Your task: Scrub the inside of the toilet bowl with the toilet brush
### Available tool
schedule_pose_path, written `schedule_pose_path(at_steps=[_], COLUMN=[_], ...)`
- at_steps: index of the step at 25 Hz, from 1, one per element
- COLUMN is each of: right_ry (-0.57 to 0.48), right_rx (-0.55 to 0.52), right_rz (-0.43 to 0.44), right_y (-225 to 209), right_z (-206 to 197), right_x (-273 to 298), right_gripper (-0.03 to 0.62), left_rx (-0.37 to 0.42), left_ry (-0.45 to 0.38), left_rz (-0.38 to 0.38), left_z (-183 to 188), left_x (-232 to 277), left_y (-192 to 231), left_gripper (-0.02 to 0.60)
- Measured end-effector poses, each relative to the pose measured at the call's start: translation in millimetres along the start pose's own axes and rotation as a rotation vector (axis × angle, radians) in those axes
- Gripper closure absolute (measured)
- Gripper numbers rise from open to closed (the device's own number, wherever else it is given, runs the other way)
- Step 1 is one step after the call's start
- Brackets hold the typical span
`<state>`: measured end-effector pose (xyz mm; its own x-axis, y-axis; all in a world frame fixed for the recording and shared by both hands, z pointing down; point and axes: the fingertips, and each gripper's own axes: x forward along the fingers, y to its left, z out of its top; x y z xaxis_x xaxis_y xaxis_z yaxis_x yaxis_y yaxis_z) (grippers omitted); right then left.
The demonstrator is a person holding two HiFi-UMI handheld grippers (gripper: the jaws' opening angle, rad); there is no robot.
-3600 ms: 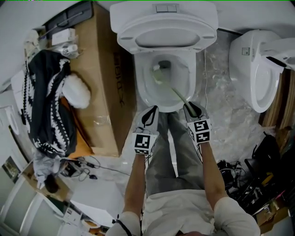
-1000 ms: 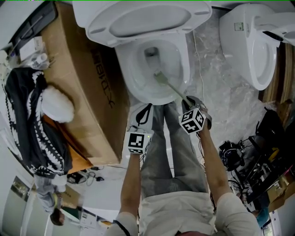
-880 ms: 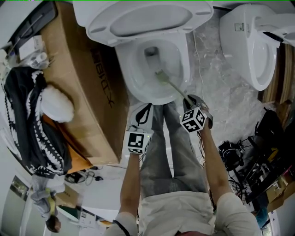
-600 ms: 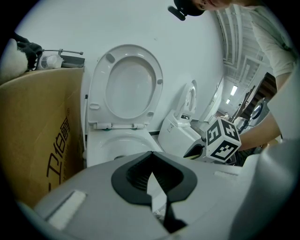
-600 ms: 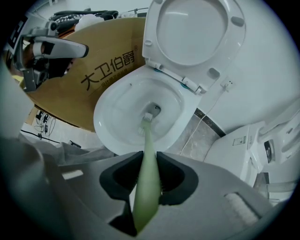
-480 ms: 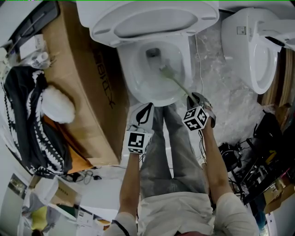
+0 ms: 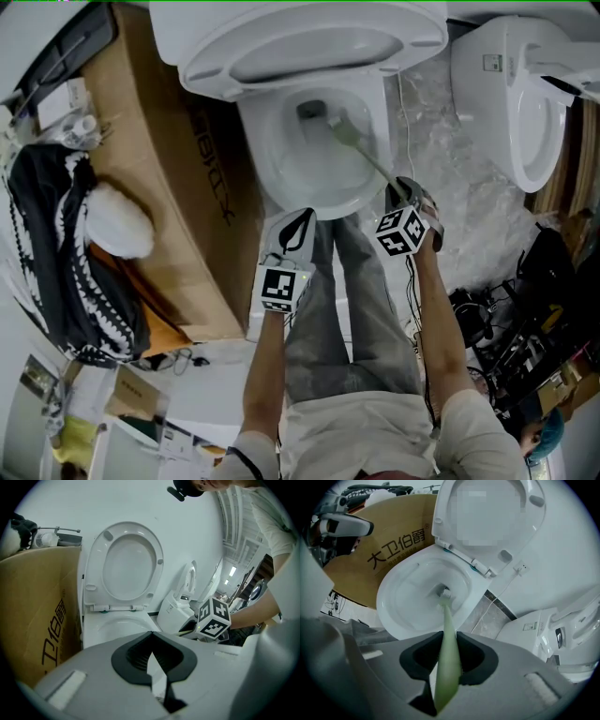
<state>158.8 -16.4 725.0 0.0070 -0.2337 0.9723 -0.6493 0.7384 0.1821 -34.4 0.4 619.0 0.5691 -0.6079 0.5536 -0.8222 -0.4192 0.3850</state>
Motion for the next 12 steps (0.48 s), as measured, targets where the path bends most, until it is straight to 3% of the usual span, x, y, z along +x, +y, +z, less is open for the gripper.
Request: schedule_pose_path(at_steps=[12], right_ry=[-0.019], right_rx=[0.034], right_rz=[-0.024], right_y=[-31], right_z=[23], right_x=[6], right_gripper=[0.502], left_rx=[0.003], left_ry=[-0.009], left_rz=[-0.019], left_z=[17], left_x=[9], left_y=[5], left_gripper=[0.561])
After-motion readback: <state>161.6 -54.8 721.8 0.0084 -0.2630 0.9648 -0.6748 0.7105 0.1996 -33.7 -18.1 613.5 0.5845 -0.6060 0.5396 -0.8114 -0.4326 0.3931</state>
